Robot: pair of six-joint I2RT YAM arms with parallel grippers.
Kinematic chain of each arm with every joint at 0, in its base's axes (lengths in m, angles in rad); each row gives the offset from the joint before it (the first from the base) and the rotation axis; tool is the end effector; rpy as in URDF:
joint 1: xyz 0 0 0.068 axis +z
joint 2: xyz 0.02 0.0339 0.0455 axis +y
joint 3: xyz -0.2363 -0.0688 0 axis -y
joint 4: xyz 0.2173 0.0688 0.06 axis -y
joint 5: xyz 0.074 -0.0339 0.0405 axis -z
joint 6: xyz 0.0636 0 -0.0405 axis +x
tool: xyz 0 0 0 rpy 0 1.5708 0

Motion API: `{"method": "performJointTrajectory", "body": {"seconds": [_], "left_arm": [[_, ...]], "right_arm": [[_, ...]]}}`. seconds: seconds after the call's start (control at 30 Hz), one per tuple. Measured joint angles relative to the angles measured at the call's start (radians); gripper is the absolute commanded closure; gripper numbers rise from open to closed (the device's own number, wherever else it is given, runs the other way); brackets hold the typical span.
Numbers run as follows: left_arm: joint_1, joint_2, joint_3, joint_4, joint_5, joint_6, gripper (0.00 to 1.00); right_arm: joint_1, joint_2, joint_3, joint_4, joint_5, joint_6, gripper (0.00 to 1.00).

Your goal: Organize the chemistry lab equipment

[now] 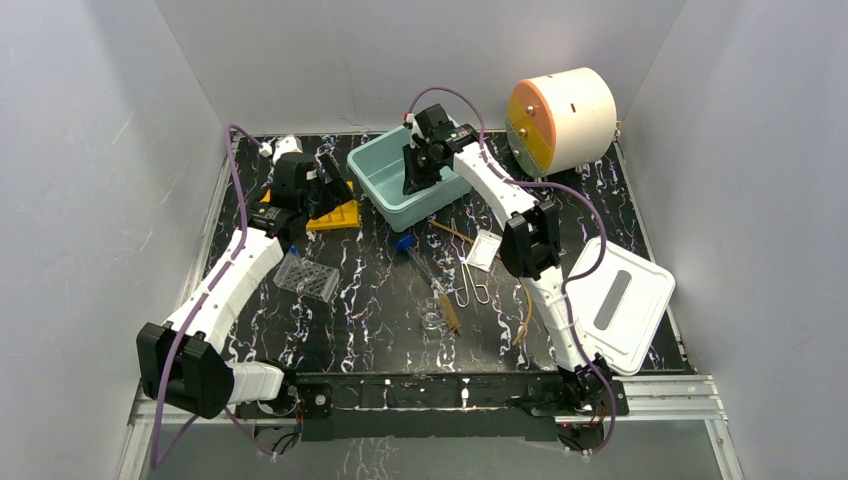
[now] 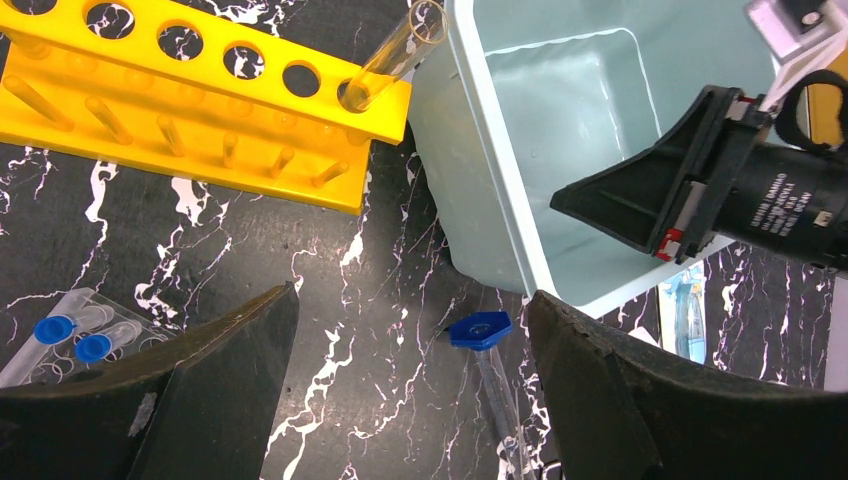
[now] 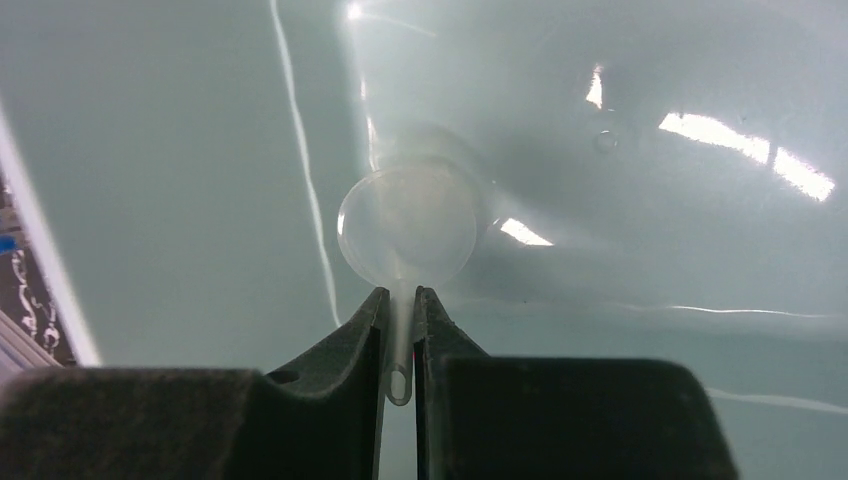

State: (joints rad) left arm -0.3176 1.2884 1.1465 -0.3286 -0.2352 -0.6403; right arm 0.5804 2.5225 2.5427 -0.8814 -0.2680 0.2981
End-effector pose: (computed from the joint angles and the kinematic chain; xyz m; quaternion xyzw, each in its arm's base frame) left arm 0.2885 -0.0792 0.3075 -0.1965 0.8257 -0.1505 0.5069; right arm 0.4228 0.2974 0.2123 -0.1767 0.9135 0.2598 0.2583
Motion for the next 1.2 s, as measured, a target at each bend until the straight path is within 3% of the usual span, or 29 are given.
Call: {"method": "performJointTrajectory", "body": {"seconds": [0.27, 0.57, 0.93, 1.2], "left_arm": [[0.0, 0.0, 0.0, 0.0, 0.0, 0.0, 0.16], [0.0, 0.0, 0.0, -0.001, 0.0, 0.005, 0.16], [0.0, -0.018, 0.0, 0.0, 0.013, 0.039, 0.13], [0.0, -0.03, -0.003, 0.03, 0.061, 0.043, 0.1]], "right_arm": [[0.0, 0.016, 0.021, -0.022, 0.053, -0.014, 0.53], [0.0, -0.058, -0.037, 0.0, 0.138, -0.009, 0.41], [0.0, -0.607, -0.483, 0.178, 0.274, -0.016, 0.32], [0.0, -0.969, -1.017, 0.278, 0.375, -0.024, 0.31]]}}
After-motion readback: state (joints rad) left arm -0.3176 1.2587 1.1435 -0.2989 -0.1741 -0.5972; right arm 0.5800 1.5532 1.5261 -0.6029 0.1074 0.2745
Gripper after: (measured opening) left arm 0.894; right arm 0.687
